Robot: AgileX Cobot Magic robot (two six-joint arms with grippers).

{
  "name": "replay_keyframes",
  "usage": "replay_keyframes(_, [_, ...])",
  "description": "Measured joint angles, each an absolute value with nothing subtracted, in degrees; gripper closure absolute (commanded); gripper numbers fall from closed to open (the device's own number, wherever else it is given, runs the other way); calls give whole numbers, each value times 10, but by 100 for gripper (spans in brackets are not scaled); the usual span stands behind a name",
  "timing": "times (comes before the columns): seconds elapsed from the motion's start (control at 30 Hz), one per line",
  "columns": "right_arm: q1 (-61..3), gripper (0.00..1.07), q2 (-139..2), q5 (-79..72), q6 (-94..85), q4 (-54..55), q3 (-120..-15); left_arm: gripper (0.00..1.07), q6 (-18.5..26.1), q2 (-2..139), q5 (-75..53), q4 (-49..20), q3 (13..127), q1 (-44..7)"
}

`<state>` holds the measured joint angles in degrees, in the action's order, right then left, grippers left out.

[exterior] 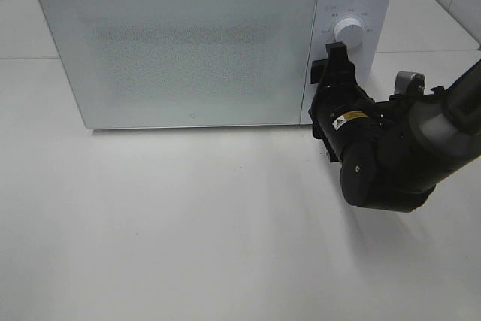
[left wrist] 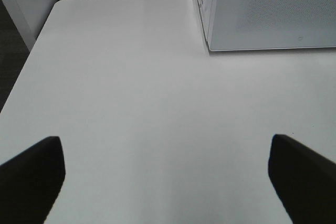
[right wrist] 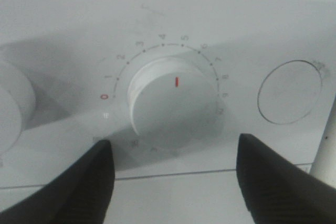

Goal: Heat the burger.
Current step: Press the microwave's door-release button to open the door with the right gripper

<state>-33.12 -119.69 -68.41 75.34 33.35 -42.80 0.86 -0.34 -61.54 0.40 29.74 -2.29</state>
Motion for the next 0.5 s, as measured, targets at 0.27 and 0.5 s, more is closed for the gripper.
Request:
replay_keyframes(0.27, [-331,40,-1174,-683,712,304,-423,9,9,-3,-615,4,297,-23])
replay_keyframes(0.5, [-325,40,-1099,-606,591,285,-383,9,9,-3,-615,4,297,-23])
